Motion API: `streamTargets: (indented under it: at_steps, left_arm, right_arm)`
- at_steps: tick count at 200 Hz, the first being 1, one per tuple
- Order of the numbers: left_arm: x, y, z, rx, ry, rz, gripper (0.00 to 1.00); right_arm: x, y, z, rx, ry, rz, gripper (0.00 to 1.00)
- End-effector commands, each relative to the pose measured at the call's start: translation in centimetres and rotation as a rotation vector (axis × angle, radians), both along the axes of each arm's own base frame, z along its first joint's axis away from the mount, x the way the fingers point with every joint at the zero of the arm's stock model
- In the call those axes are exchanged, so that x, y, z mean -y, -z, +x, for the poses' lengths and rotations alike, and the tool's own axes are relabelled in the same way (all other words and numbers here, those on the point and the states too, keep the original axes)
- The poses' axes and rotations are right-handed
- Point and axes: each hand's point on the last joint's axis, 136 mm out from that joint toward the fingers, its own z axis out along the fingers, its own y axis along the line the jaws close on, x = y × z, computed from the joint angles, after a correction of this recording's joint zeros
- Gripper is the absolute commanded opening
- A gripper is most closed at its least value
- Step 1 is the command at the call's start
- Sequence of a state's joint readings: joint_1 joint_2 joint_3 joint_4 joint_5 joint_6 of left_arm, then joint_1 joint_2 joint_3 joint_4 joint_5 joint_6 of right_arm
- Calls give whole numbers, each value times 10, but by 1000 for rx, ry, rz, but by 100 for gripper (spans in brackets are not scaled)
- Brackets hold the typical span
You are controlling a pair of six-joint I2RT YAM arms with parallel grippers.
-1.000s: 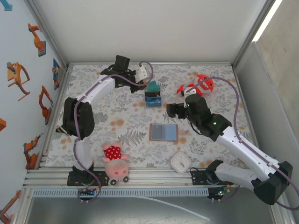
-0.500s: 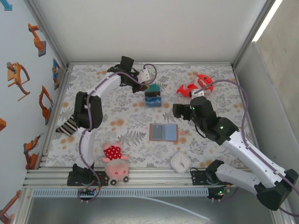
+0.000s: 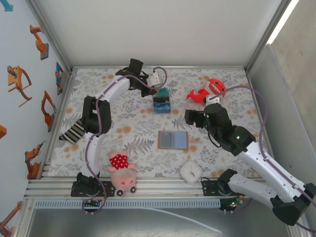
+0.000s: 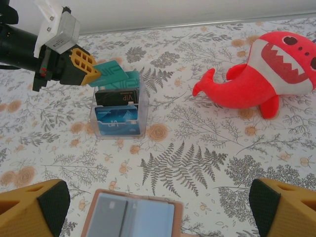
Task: Take the credit cards out of the card holder
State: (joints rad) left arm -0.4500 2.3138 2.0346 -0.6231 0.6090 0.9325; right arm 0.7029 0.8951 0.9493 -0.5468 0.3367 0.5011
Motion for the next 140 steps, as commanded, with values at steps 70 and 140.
streamTargets:
  at_steps: [70, 140]
  left_arm:
    - [6, 14, 4, -27, 30, 7, 0]
    - [10, 17, 8, -13, 27, 22, 28]
  right_arm:
    - [8, 2, -2, 3, 33, -5, 93]
    - [6, 6, -2, -9, 27, -5, 93]
